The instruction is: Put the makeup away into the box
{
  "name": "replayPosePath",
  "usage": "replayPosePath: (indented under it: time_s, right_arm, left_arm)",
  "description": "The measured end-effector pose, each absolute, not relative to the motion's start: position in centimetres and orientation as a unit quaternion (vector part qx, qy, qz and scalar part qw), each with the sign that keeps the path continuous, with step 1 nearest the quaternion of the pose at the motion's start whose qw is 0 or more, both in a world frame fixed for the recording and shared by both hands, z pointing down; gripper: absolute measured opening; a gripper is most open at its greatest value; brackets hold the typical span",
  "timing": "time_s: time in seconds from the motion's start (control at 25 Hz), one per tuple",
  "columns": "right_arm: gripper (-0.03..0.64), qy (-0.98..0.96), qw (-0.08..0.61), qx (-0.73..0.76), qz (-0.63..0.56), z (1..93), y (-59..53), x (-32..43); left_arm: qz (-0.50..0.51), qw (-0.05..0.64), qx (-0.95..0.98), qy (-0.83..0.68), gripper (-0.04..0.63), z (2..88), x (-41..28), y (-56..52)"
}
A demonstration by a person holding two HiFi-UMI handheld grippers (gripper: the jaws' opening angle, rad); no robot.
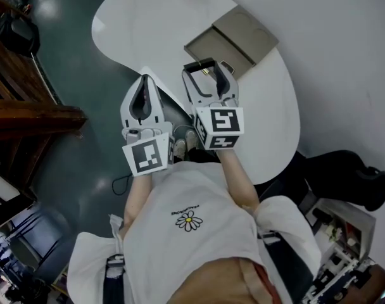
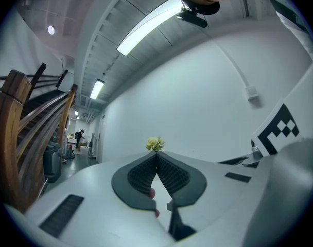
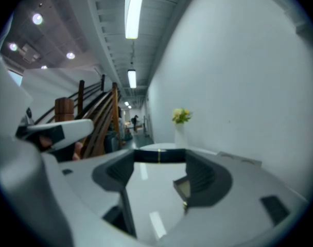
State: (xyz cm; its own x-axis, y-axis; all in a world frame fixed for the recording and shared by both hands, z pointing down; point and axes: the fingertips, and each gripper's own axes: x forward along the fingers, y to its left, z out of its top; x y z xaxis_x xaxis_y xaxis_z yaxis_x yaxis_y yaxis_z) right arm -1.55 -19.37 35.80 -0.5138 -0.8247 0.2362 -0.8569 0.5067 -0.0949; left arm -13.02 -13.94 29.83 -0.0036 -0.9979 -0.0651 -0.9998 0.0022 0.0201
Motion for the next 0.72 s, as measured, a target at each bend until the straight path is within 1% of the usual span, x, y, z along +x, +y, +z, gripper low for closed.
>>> replayPosePath:
  time_s: [0.16,0.4,0.52,0.72]
  right_arm:
    - [0.311,-0.865,0.110,0.482,0.085,37.0,-22.3,-0.4]
    - [0.311,-0.864,0.238,0.440,0.061,44.7,-28.3,2.1]
    - [0.311,-0.866,0.279,0.408,0.080,48.4,-30.6,3.4]
    - [0.311,-0.867,0.315,0.360,0.139,53.8,-32.4,4.1]
  left_arm:
    - [0.020,0.009,-0.710,0.703,0.020,30.7,-12.7,-14.9]
    - [-0.019,-0.015,-0.706,0.708,0.020,32.8,-13.1,-15.6]
    - [-0.032,-0.021,-0.699,0.714,0.020,33.7,-13.7,-15.8]
    - [-0.057,-0.028,-0.685,0.726,0.020,34.9,-15.0,-16.0]
